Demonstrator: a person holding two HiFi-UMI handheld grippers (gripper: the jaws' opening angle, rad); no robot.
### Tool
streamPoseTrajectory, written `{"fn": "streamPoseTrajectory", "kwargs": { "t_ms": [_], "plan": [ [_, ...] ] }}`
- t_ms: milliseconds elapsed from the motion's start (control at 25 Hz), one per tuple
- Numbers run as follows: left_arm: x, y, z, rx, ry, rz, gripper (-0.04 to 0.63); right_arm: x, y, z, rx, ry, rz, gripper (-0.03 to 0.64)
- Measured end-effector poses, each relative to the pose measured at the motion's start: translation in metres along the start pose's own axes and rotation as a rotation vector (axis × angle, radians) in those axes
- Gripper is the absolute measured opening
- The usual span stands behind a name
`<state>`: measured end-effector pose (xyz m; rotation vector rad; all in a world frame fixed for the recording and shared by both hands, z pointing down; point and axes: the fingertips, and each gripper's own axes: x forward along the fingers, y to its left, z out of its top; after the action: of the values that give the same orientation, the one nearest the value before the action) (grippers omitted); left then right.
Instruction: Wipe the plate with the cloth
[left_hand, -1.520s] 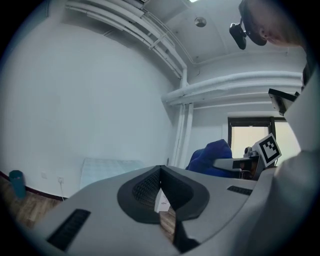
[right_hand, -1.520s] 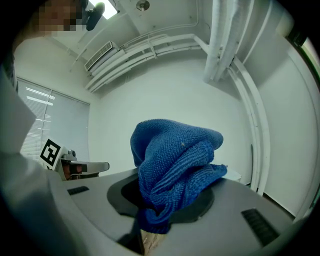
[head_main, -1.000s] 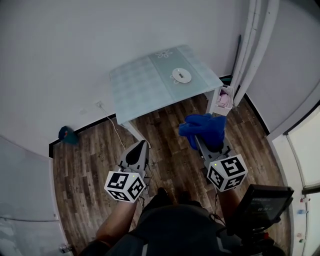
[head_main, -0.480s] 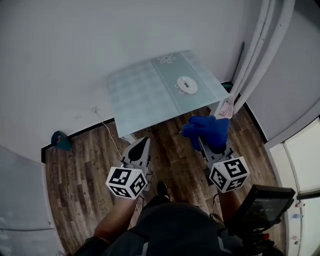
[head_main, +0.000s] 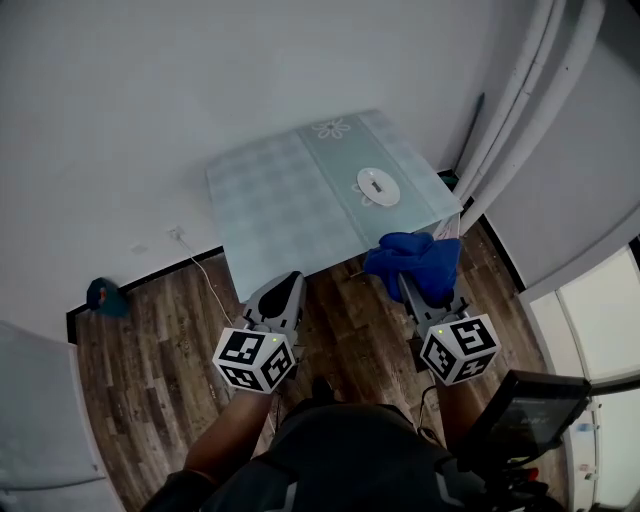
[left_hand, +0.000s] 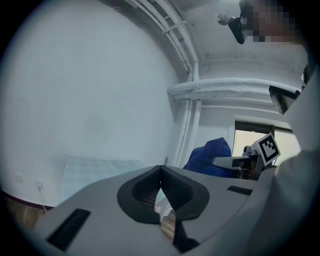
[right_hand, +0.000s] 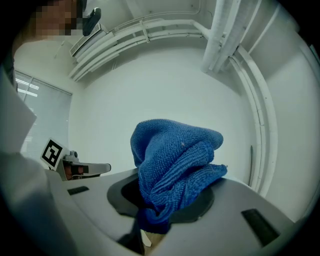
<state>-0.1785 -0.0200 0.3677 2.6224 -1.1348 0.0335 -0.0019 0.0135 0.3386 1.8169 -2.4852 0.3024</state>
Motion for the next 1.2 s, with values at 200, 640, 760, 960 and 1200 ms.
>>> {"fn": "streamPoseTrajectory", "kwargs": {
  "t_ms": [200, 640, 760, 960, 1200],
  "plan": [
    [0.017, 0.024, -0.001, -0.026, 0.013, -0.04, 0.009, 0.017, -0.002, -0.001, -0.008, 0.016, -0.049, 0.1],
    [0.074, 0.045, 0.004, -0.029, 0.044, -0.056, 0.009, 0.051, -0.043, -0.001, 0.005, 0.038, -0.07, 0.1],
    [0.097, 0.046, 0.006, -0.024, 0.054, -0.043, 0.009, 0.065, -0.066, 0.0, 0.016, 0.035, -0.06, 0.1],
    [0.143, 0.045, 0.015, 0.0, 0.069, -0.024, 0.009, 0.086, -0.112, 0.011, 0.021, 0.025, -0.05, 0.1],
    [0.201, 0.036, 0.02, -0.008, 0.084, -0.019, 0.009, 0.108, -0.161, 0.022, 0.029, 0.017, -0.025, 0.1]
  ]
}}
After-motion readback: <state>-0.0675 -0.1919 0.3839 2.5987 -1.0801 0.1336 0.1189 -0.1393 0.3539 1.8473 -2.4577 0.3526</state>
